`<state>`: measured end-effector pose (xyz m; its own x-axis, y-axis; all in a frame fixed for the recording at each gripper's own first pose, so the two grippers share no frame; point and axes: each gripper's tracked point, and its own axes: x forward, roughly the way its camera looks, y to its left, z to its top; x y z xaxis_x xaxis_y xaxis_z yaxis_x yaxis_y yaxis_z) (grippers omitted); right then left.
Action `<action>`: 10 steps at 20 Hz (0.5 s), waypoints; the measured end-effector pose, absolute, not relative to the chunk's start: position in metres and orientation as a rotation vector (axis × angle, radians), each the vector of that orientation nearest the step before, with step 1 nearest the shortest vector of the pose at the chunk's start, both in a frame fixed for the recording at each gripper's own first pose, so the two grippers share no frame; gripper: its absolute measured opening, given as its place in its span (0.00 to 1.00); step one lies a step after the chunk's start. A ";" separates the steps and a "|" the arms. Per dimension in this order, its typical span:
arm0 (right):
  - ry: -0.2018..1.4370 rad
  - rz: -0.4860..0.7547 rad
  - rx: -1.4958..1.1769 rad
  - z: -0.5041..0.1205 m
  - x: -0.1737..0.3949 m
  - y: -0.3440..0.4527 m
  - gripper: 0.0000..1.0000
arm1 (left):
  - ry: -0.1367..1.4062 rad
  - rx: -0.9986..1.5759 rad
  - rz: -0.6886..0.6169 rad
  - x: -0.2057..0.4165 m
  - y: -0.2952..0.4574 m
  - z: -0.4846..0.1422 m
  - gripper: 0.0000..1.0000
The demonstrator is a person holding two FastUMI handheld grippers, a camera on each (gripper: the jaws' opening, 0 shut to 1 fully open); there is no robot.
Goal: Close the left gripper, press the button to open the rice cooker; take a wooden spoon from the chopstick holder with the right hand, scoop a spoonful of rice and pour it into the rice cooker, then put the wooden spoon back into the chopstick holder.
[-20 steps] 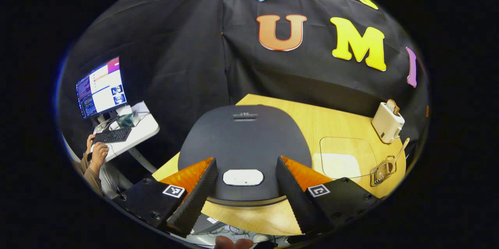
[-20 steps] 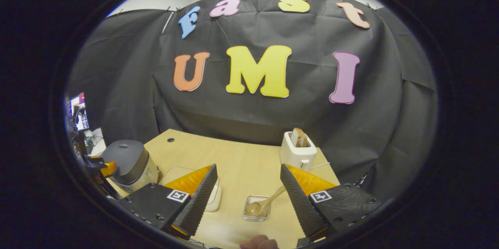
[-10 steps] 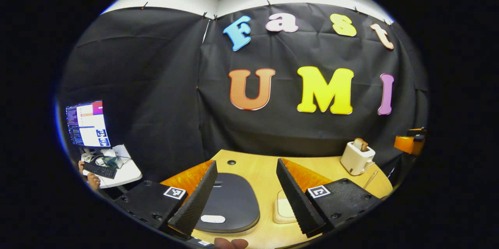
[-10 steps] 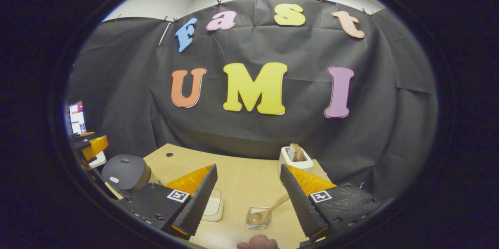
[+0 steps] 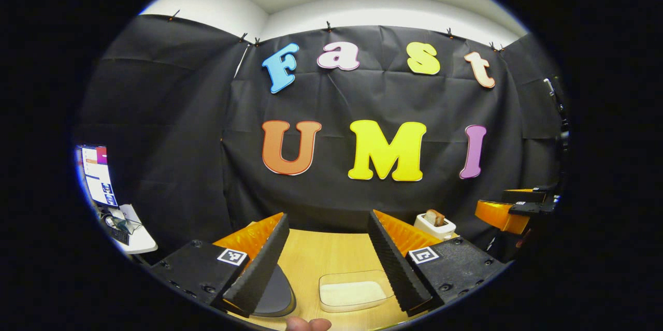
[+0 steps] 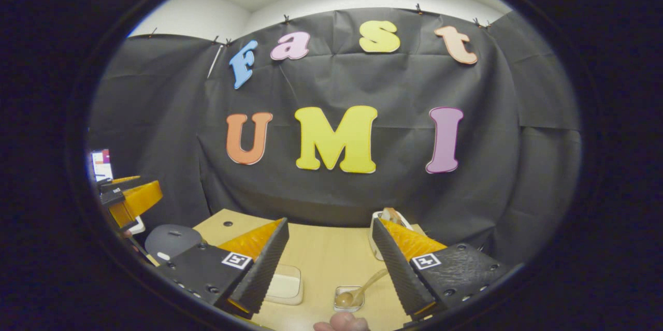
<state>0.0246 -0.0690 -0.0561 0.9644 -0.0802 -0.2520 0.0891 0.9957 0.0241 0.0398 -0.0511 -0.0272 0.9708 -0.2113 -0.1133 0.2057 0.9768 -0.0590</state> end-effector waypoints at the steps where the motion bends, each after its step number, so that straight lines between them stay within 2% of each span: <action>1: 0.243 -0.095 0.034 -0.051 0.024 -0.071 0.96 | 0.115 -0.043 -0.215 0.037 -0.052 -0.024 0.97; 10: 0.179 -0.127 -0.002 -0.028 0.002 -0.058 0.96 | 0.087 -0.046 -0.272 0.021 -0.065 -0.004 0.97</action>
<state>0.0022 -0.0576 -0.0277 0.9760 -0.1259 -0.1776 0.1255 0.9920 -0.0138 0.0211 -0.0649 -0.0040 0.9595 -0.2701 -0.0795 0.2661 0.9622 -0.0573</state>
